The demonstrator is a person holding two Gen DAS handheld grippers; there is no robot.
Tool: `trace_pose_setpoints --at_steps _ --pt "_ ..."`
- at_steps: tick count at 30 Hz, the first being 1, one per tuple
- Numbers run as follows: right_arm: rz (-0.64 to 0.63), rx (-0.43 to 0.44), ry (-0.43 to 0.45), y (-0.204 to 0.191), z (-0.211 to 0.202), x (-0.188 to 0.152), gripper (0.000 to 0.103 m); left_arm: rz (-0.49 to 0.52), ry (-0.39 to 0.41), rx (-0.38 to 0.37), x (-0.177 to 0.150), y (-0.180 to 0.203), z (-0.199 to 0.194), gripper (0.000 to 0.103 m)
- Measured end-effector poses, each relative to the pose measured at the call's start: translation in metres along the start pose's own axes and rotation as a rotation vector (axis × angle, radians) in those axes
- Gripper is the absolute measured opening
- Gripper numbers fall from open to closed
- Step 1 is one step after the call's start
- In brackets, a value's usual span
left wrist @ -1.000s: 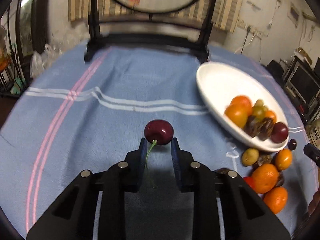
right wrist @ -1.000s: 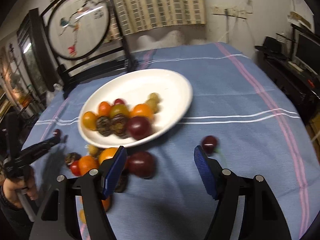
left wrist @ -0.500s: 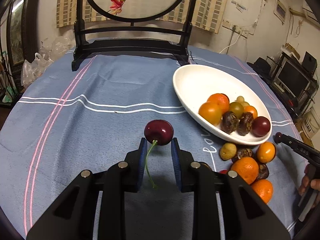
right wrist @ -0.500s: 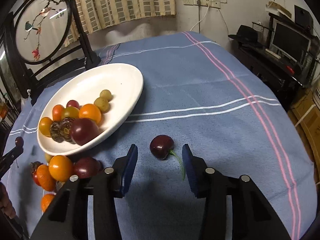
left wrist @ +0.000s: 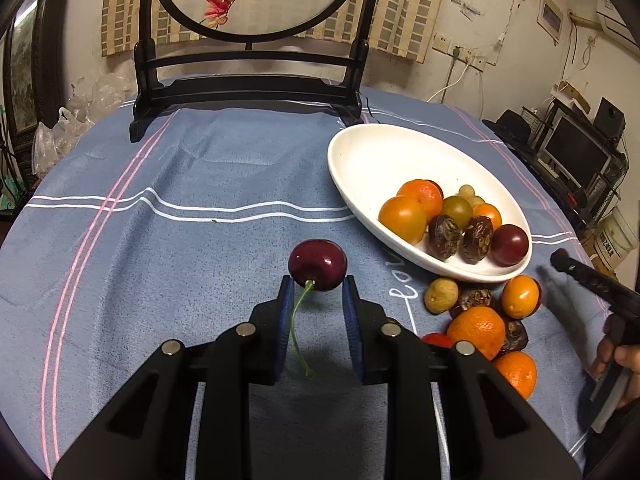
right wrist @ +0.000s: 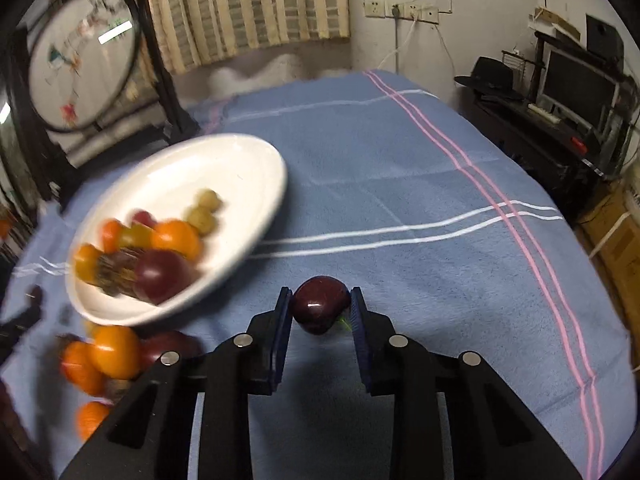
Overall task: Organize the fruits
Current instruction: 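Lower both cherries onto the white plate and open both grippers, then grasp a brown mangosteen with the left gripper while the right grasps an orange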
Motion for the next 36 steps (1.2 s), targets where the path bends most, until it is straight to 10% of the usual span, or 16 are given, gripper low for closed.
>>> trace_pose_setpoints --at_steps 20,21,24,36 --pt "0.083 0.367 -0.054 -0.104 0.036 0.037 0.032 0.05 -0.024 -0.083 0.07 0.076 0.045 0.024" --pt "0.106 0.384 -0.048 -0.101 0.037 0.037 0.046 0.044 -0.029 -0.088 0.073 0.079 0.049 0.027" --pt "0.142 0.362 -0.007 -0.087 0.034 0.04 0.069 -0.007 -0.022 -0.111 0.076 0.076 0.05 0.056" --pt "0.108 0.267 0.01 -0.067 0.017 0.038 0.071 -0.014 0.013 -0.021 0.049 0.049 0.029 0.065"
Point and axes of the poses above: each gripper's, at about its wrist camera, not at the fingertips, and z roughly the way its jaws point, y to its right, x to its top, the point moved 5 cm from there along z, roughly the way its jaws point, and after that the axes turned 4 degrees about y, right-handed, at the moved point
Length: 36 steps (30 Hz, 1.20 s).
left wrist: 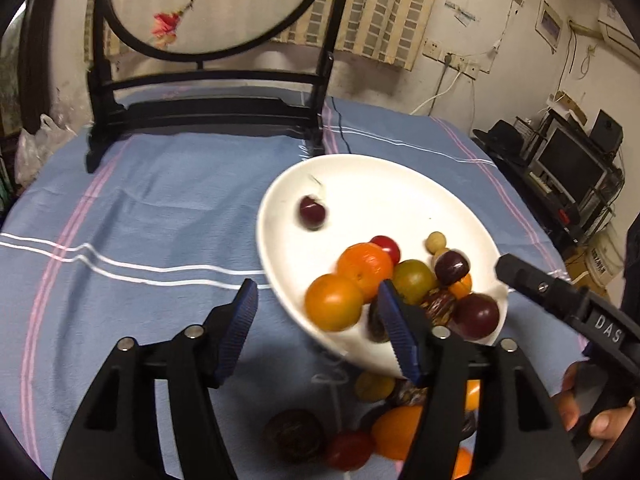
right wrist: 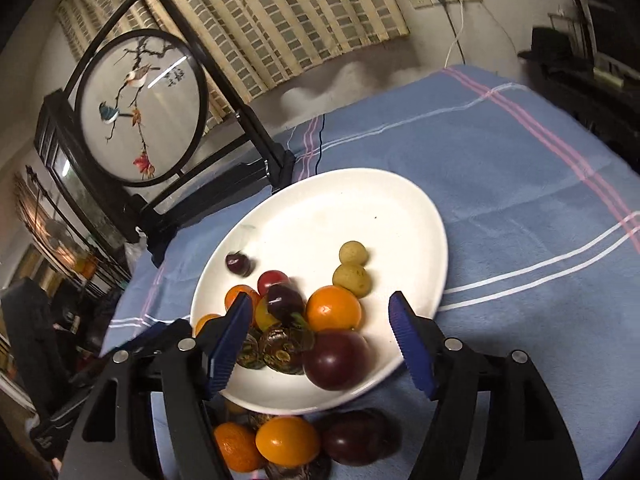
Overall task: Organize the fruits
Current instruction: 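Grasp a brown mangosteen with the left gripper while the right grasps an orange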
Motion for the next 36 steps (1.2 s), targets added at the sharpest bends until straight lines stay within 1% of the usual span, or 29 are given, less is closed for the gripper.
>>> trace_pose_setpoints --at_steps 1,5,7,13,15,17,20,23,25,28,33,35,36 --pt "-0.007 0.0 0.004 -0.001 -0.003 -0.001 0.071 0.001 0.008 0.013 -0.003 -0.003 -0.004 0.068" --pt "-0.03 -0.005 0.021 -0.001 -0.017 -0.007 0.073 0.001 0.014 0.029 -0.013 -0.013 -0.015 0.07" --pt "-0.03 -0.007 0.022 0.001 -0.024 -0.011 0.078 0.006 0.014 0.033 -0.018 -0.017 -0.02 0.073" --pt "-0.096 -0.01 -0.011 -0.002 -0.041 -0.032 0.078 0.027 0.002 0.046 -0.036 -0.024 -0.031 0.073" --pt "-0.133 -0.015 -0.034 -0.007 -0.042 -0.04 0.079 0.039 -0.005 0.046 -0.042 -0.024 -0.034 0.073" --pt "-0.167 -0.018 -0.055 -0.013 -0.042 -0.047 0.079 0.051 -0.014 0.046 -0.05 -0.024 -0.037 0.076" --pt "-0.246 -0.036 -0.114 -0.025 -0.038 -0.061 0.079 0.078 -0.051 0.048 -0.063 -0.022 -0.035 0.077" --pt "-0.294 -0.002 -0.167 -0.036 -0.038 -0.076 0.079 0.114 -0.049 0.065 -0.066 -0.02 -0.036 0.077" --pt "-0.35 0.018 -0.199 -0.045 -0.04 -0.086 0.079 0.106 -0.046 0.064 -0.065 -0.022 -0.037 0.077" --pt "-0.422 0.008 -0.222 -0.051 -0.045 -0.1 0.079 0.075 -0.052 0.064 -0.064 -0.027 -0.037 0.077" --pt "-0.458 0.019 -0.262 -0.057 -0.042 -0.117 0.079 0.067 -0.059 0.079 -0.064 -0.028 -0.035 0.077" --pt "-0.456 0.017 -0.271 -0.059 -0.037 -0.121 0.079 0.072 -0.055 0.08 -0.064 -0.027 -0.036 0.077" --pt "-0.446 0.016 -0.275 -0.058 -0.035 -0.124 0.077 0.075 -0.053 0.081 -0.064 -0.026 -0.037 0.077"
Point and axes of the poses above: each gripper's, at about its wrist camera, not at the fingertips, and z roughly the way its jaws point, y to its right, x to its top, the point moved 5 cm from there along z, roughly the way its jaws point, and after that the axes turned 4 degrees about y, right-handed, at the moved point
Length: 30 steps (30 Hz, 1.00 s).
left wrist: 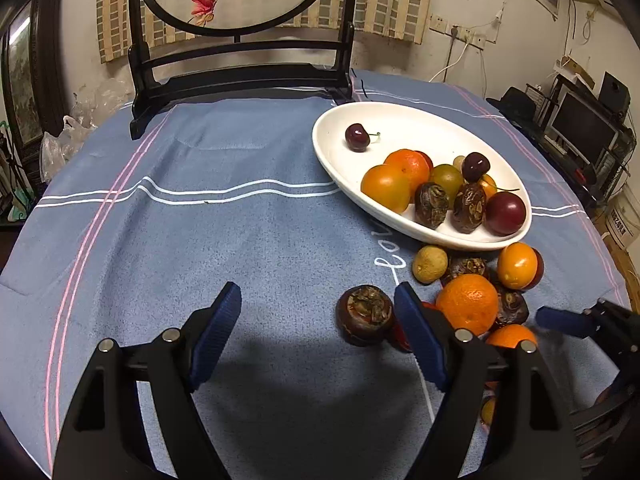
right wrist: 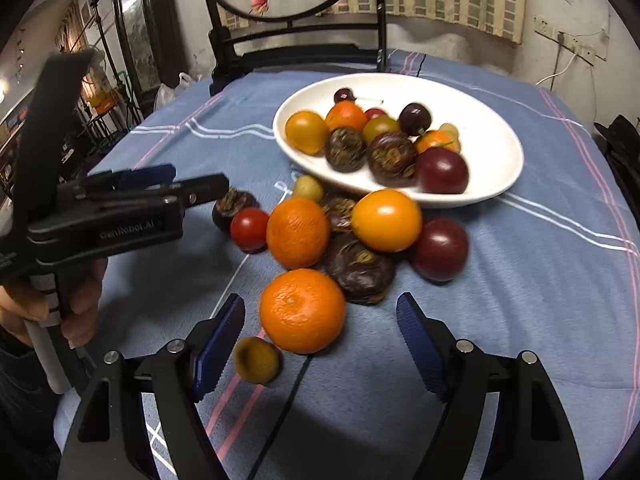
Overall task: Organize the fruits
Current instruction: 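Grasp a brown mangosteen with the left gripper while the right grasps an orange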
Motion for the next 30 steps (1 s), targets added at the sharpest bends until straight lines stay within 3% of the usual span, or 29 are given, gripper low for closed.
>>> trace_pose_setpoints --at_steps 3,7,11,13,17,23,26,28,30 --pt "0.039 -0.021 -0.021 0.0 0.009 -0.005 0.064 0.009 0.001 0.002 0.0 0.0 0.0 0.077" --pt "0.091 0.025 -0.017 0.005 0.003 -0.004 0.059 0.021 -0.005 -0.013 0.001 -0.001 0.0 0.077" --pt "0.105 0.067 0.002 0.009 -0.007 -0.001 0.054 0.159 0.01 -0.017 0.0 0.005 -0.005 0.078" --pt "0.102 0.075 0.019 0.009 -0.011 -0.001 0.045 0.206 0.002 -0.018 -0.004 0.009 -0.005 0.078" --pt "0.08 0.069 0.037 0.007 -0.016 -0.001 0.045 0.297 -0.051 -0.023 -0.017 0.021 0.003 0.078" --pt "0.025 0.034 0.032 -0.001 -0.014 -0.003 0.046 0.274 -0.037 -0.029 -0.016 0.019 0.009 0.078" --pt "0.031 0.039 0.008 0.0 -0.009 -0.004 0.051 0.258 -0.02 -0.041 -0.014 0.018 0.014 0.064" --pt "0.029 0.032 -0.007 -0.001 -0.005 -0.006 0.054 0.236 -0.059 -0.079 -0.016 0.018 0.025 0.048" --pt "0.025 0.034 -0.017 -0.004 -0.002 -0.008 0.055 0.216 -0.068 -0.106 -0.015 0.019 0.028 0.042"
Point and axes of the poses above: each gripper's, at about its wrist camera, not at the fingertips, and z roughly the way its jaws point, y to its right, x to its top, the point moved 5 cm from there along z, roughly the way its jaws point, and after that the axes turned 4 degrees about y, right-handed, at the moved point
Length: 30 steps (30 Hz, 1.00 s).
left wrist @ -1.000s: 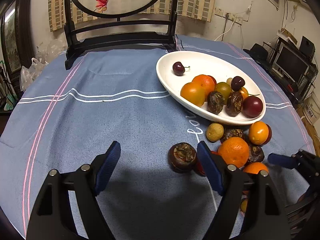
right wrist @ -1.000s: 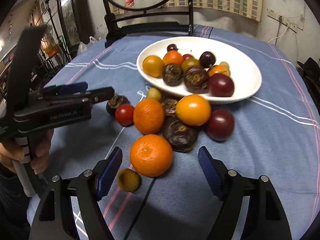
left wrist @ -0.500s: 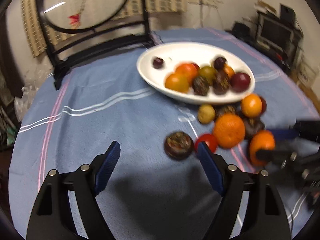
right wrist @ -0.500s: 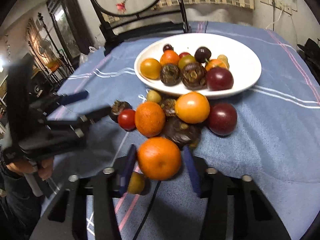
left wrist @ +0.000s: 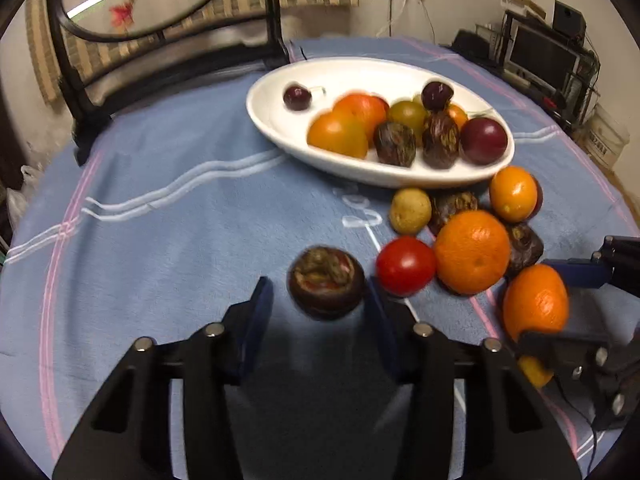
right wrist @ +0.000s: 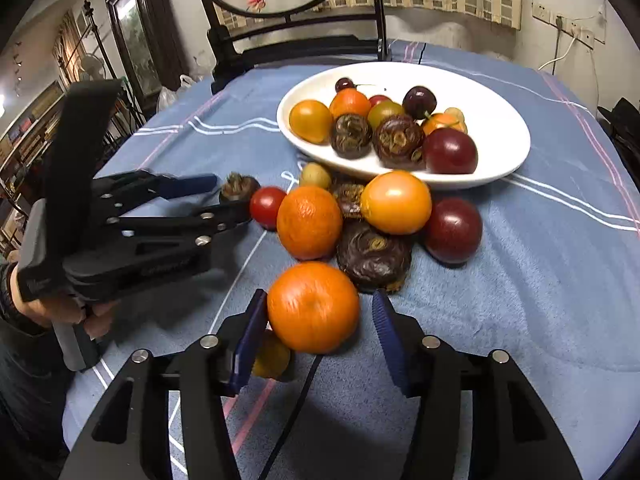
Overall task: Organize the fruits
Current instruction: 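Grasp a brown mangosteen with the left gripper while the right grasps an orange, then place the mangosteen and orange onto the plate, opening both grippers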
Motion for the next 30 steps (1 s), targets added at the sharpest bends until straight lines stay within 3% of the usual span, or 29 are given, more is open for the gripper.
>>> trace_pose_setpoints --at_steps 3,5,8,17,24,30 --pt "-0.003 -0.003 0.012 -0.001 0.0 0.001 0.054 0.0 0.002 -0.01 -0.001 0.002 -0.002 0.038" --pt "-0.005 0.017 0.017 -0.003 -0.001 0.001 0.046 -0.002 0.006 -0.002 -0.001 0.002 -0.004 0.038" --pt "-0.017 0.007 0.032 -0.005 -0.003 0.003 0.045 -0.013 0.028 0.006 0.0 0.0 -0.01 0.038" --pt "0.013 0.085 0.192 -0.003 -0.037 0.023 0.045 -0.092 0.126 -0.062 0.016 0.002 -0.043 0.038" --pt "0.172 -0.007 0.261 0.048 -0.045 0.073 0.045 -0.166 0.113 -0.068 0.057 -0.006 -0.035 0.038" --pt "0.266 -0.1 0.323 0.093 -0.019 0.108 0.045 -0.225 0.13 -0.047 0.099 -0.006 -0.007 0.038"
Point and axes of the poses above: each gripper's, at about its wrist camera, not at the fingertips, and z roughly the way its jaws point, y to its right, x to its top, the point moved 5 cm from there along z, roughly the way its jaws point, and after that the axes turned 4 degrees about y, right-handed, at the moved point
